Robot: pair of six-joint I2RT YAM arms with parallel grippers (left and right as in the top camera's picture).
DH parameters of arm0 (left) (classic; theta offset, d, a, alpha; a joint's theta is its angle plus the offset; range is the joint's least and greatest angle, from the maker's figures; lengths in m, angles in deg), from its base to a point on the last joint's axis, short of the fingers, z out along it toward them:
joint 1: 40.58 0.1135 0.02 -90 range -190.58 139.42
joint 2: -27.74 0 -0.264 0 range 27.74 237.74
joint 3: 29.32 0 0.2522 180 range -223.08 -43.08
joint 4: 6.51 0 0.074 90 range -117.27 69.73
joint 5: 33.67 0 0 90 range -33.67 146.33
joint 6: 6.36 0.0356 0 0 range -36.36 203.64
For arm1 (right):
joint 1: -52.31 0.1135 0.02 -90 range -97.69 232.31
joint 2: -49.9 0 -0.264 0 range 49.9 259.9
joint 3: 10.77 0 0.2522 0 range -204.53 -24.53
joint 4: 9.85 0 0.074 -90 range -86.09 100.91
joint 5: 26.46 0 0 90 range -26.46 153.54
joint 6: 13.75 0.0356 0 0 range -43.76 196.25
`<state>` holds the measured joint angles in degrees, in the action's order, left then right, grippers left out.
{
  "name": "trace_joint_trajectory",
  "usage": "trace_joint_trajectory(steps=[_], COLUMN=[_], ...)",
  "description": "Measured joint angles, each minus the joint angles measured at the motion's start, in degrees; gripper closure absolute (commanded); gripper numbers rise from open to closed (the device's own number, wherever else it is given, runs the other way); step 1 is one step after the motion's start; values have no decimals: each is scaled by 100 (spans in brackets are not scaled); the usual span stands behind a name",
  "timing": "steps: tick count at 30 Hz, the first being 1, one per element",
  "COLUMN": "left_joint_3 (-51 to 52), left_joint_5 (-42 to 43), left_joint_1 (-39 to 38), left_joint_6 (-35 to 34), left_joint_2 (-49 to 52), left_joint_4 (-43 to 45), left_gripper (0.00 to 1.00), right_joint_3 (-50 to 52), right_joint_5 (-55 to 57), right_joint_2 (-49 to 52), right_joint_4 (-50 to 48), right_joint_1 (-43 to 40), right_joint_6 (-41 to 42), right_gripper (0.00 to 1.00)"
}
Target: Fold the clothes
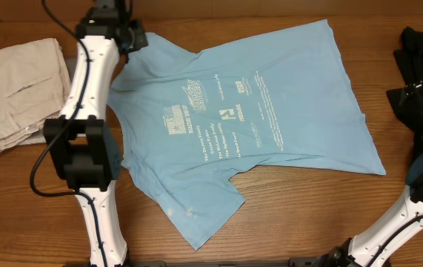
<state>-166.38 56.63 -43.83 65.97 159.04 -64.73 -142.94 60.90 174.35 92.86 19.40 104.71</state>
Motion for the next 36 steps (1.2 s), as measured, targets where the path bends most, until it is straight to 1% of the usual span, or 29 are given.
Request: trace_joint_trajectory(steps=[5, 9, 15, 27, 36], left_joint_3=[-2, -2, 0, -50, -223], left_joint_5=[15, 13, 13, 2, -9], left_joint_1=[-240, -299, -278, -267, -267], left_joint_6=[-17, -22, -63, -83, -83], left_joint_2=[273, 726, 1499, 1683, 2055], left_joint_4=[649, 1051, 1056, 1510, 2465], left_gripper=[96, 96, 96, 96, 96], right_joint_3=[0, 0, 0, 0, 0], right_joint_5=[2, 2, 2, 0, 0], right_joint_2=[0, 0, 0, 0, 0], right_joint_4=[0, -4, -4, 2, 0], right_joint_1=[0, 0, 0, 0, -2], right_joint_6=[0, 0, 0, -2, 0], right_gripper=[0, 0, 0, 0, 0])
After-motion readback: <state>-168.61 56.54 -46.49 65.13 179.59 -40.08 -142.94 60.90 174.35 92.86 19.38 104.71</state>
